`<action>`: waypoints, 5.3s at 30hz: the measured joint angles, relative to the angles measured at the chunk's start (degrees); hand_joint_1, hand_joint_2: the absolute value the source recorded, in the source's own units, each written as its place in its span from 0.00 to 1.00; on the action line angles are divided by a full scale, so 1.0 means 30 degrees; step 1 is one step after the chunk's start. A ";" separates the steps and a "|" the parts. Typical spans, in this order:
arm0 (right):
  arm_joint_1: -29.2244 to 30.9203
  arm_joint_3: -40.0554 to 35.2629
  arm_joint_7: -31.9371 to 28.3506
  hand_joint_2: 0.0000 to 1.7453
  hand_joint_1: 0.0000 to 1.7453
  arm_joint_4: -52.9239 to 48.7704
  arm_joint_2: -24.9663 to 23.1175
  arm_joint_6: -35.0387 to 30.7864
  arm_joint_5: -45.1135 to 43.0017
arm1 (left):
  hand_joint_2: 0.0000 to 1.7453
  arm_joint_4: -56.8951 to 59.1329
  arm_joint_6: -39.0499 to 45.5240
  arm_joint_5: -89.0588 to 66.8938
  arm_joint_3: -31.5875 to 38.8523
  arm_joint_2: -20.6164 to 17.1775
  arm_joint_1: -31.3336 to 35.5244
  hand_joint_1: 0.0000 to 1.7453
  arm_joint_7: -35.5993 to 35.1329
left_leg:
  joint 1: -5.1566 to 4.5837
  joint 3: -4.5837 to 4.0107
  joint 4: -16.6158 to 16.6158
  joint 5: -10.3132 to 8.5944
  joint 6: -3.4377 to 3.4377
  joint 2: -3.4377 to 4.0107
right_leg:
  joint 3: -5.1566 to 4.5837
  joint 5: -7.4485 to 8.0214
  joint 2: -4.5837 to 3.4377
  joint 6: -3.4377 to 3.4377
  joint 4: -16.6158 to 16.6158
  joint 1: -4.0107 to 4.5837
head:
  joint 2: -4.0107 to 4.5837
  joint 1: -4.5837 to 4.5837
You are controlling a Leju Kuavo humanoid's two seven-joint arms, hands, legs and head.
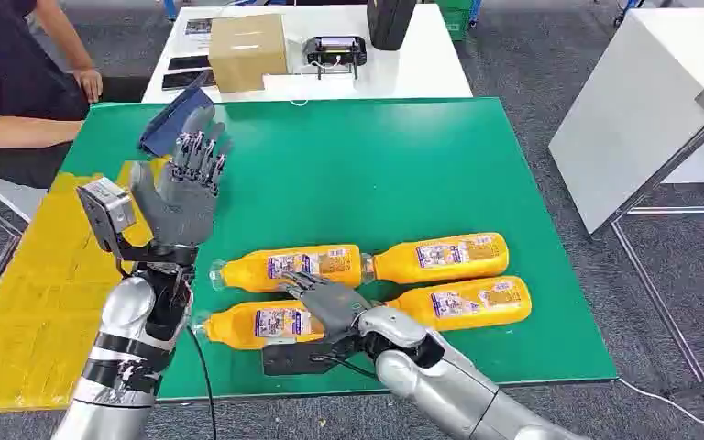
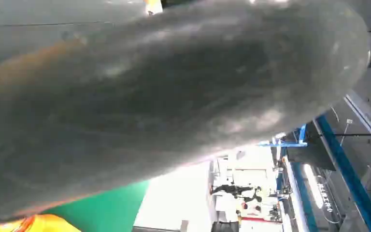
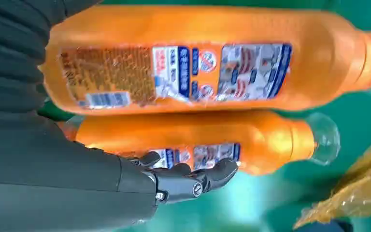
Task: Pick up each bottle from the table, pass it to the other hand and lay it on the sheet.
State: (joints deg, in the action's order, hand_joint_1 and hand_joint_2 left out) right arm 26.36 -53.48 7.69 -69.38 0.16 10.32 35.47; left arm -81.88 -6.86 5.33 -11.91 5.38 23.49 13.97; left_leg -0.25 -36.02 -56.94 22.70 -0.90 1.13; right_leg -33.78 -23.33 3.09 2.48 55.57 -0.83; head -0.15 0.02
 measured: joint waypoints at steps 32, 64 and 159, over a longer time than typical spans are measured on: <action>0.2466 -0.5342 -0.0270 1.00 1.00 0.6960 -0.1422 0.3133 0.3855 | 0.00 0.2222 0.0342 -0.0087 -0.0539 0.0481 0.1881 0.00 -0.0277 | 0.0003 0.0591 0.0013 0.0154 0.0023 0.0110 | 0.0318 -0.0124 -0.0071 -0.0056 -0.0023 -0.0036 | 0.0000 -0.0007; -0.8865 0.7729 -0.5553 1.00 1.00 -1.0315 -0.0205 -0.6849 -0.5282 | 1.00 -0.0794 -0.1014 0.3418 0.0109 -0.0473 -0.1387 0.00 -0.2084 | -0.0009 0.0196 0.0003 0.0139 0.0009 0.0002 | 0.0204 -0.0117 -0.0020 -0.0034 -0.0008 -0.0030 | 0.0000 0.0000; -0.3805 0.5203 0.1027 1.00 0.00 -0.6016 0.0888 -0.4021 0.1130 | 1.00 -0.3162 -0.0449 -0.7691 -0.1604 -0.1835 -0.1555 1.00 0.0729 | -0.0011 0.0148 0.0001 0.0124 -0.0007 0.0004 | 0.0157 -0.0107 -0.0017 -0.0025 -0.0004 -0.0028 | 0.0000 0.0000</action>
State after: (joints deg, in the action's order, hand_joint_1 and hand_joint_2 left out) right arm 14.94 -37.87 10.78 -87.43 2.82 -1.75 38.86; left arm -91.36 -8.21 -17.74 -16.72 -0.13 18.82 16.15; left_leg -0.29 -35.58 -56.94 23.07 -0.93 1.15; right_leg -33.31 -23.65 3.04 2.41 55.56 -0.92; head -0.15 0.02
